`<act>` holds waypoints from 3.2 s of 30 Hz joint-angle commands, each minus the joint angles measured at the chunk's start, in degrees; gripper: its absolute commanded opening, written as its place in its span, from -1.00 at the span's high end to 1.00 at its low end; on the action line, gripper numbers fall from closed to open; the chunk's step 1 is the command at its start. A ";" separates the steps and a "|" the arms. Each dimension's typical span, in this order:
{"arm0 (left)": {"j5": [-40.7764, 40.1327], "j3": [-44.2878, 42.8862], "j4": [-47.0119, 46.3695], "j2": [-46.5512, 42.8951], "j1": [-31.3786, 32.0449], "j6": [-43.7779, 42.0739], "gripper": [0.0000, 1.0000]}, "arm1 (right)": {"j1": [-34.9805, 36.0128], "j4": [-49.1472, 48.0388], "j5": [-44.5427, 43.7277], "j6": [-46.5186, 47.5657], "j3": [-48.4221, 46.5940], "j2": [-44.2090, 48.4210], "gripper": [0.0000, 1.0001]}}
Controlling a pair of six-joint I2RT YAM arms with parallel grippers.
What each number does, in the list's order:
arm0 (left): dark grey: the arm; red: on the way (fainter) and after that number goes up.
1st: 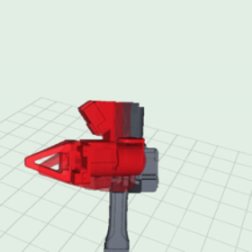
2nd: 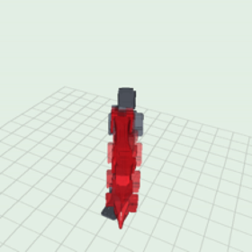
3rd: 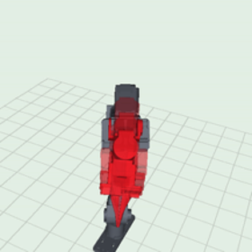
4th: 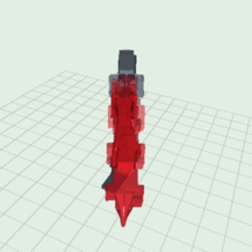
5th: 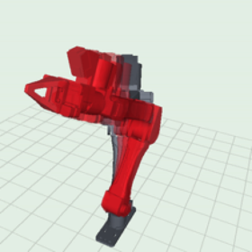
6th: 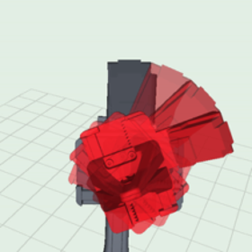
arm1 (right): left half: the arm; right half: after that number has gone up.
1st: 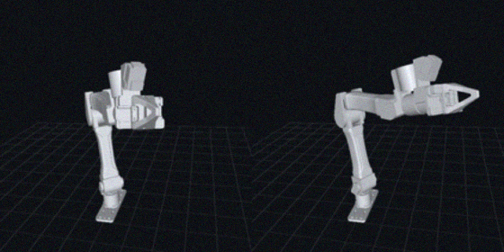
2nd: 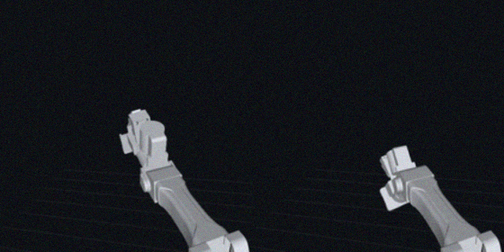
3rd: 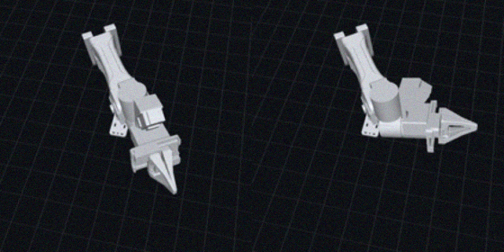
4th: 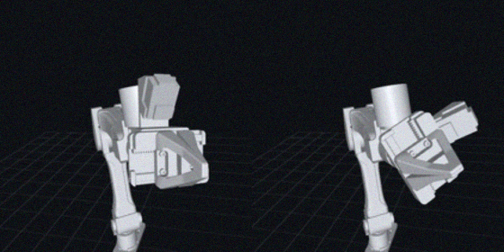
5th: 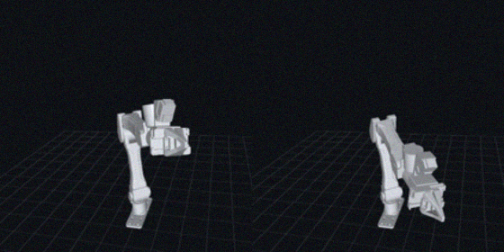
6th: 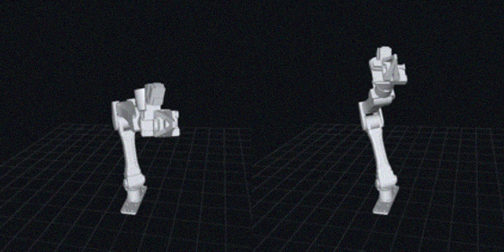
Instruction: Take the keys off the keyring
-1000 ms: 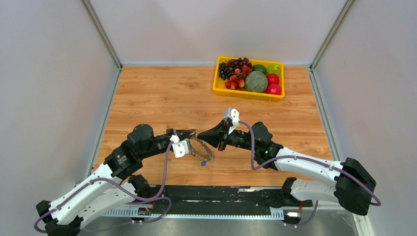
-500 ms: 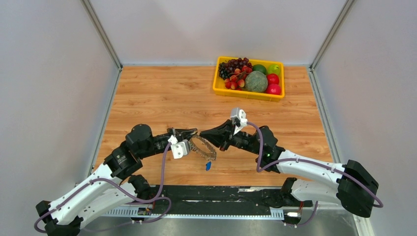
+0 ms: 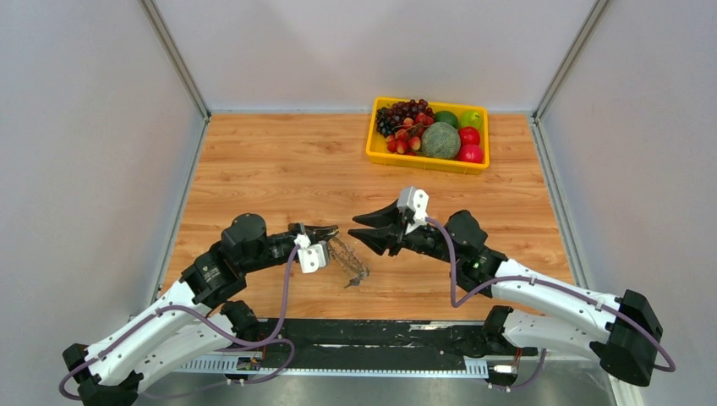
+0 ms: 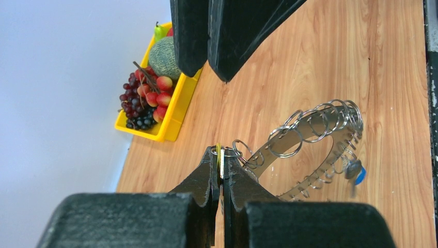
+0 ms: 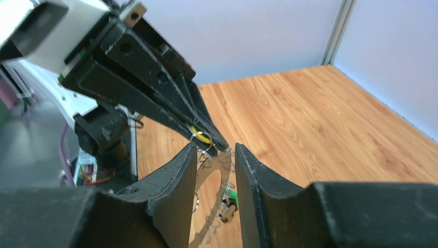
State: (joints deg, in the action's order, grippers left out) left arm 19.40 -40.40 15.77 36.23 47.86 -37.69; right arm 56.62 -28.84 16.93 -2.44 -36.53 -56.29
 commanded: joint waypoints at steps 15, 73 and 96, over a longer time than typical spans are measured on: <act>1.94 -0.40 -1.80 -0.63 -0.16 -1.03 1.00 | 11.03 14.87 -16.44 23.03 -9.41 -7.79 0.45; 0.61 -0.55 -1.24 -1.61 -0.16 -1.24 1.00 | 17.11 9.21 -29.24 29.98 -4.53 -4.70 0.19; 1.30 -0.56 -1.27 -1.95 -0.21 -1.24 1.00 | 19.22 9.25 -29.10 34.49 -6.17 -9.26 0.75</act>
State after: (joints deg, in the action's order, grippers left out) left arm 19.20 -40.05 18.41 35.18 47.81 -37.89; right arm 75.22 -18.48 -11.77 31.92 -40.86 -65.78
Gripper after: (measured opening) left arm 0.030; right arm 0.166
